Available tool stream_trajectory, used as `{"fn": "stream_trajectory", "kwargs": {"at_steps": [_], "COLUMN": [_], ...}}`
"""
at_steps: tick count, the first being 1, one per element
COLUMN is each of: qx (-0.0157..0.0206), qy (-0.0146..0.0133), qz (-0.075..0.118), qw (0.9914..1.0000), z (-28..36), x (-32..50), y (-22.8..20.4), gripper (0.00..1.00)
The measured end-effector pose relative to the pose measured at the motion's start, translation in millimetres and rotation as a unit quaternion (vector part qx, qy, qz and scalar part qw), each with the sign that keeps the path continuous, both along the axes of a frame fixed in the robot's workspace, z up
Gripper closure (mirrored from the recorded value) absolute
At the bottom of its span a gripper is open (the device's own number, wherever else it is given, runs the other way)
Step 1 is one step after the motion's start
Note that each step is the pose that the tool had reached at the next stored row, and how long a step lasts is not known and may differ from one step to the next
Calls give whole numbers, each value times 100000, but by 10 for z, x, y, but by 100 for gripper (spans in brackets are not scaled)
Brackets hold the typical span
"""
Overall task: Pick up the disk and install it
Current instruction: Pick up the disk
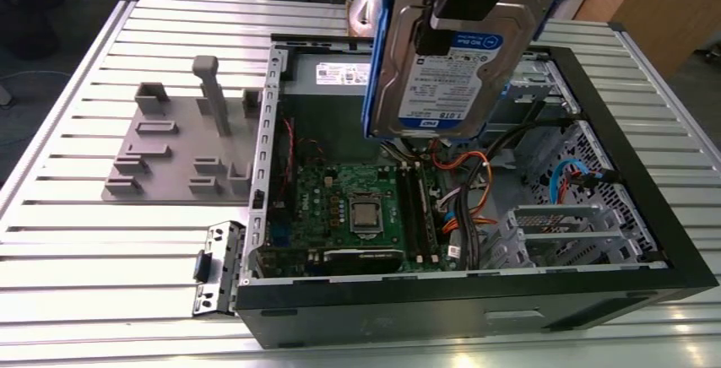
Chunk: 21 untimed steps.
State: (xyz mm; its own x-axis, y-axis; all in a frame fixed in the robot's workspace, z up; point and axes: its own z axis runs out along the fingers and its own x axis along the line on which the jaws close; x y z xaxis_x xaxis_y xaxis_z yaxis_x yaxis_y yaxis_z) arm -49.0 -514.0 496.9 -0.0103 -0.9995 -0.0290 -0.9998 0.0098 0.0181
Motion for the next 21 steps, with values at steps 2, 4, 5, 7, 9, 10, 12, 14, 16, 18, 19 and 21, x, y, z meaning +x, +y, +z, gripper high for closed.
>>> {"fn": "stream_trajectory", "kwargs": {"at_steps": [2, 4, 5, 7, 9, 10, 12, 14, 16, 18, 19, 21], "qx": [3, 0, -2, 1, 1, -1, 0, -2, 0, 4, -1, 1], "qy": [0, 2, 3, 0, 1, 2, 3, 5, 5, 2, 3, 3], "qz": [1, 1, 1, 3, 1, 1, 3, 1, 3, 3, 2, 2], "qw": [100000, 100000, 100000, 100000, 100000, 100000, 100000, 100000, 100000, 100000, 100000, 100000], "z": [0, 0, 0, 0, 0, 0, 0, 0, 0, -1, 0, -1], "x": [5, 11, 14, 20, 25, 28, 34, 40, 46, 52, 55, 61], "y": [-15, -29, -37, -52, -67, -74, -89, -104, -119, -134, -141, -155], "gripper": [64, 64, 64, 64, 64, 64, 64, 64, 64, 64, 64, 64]}}
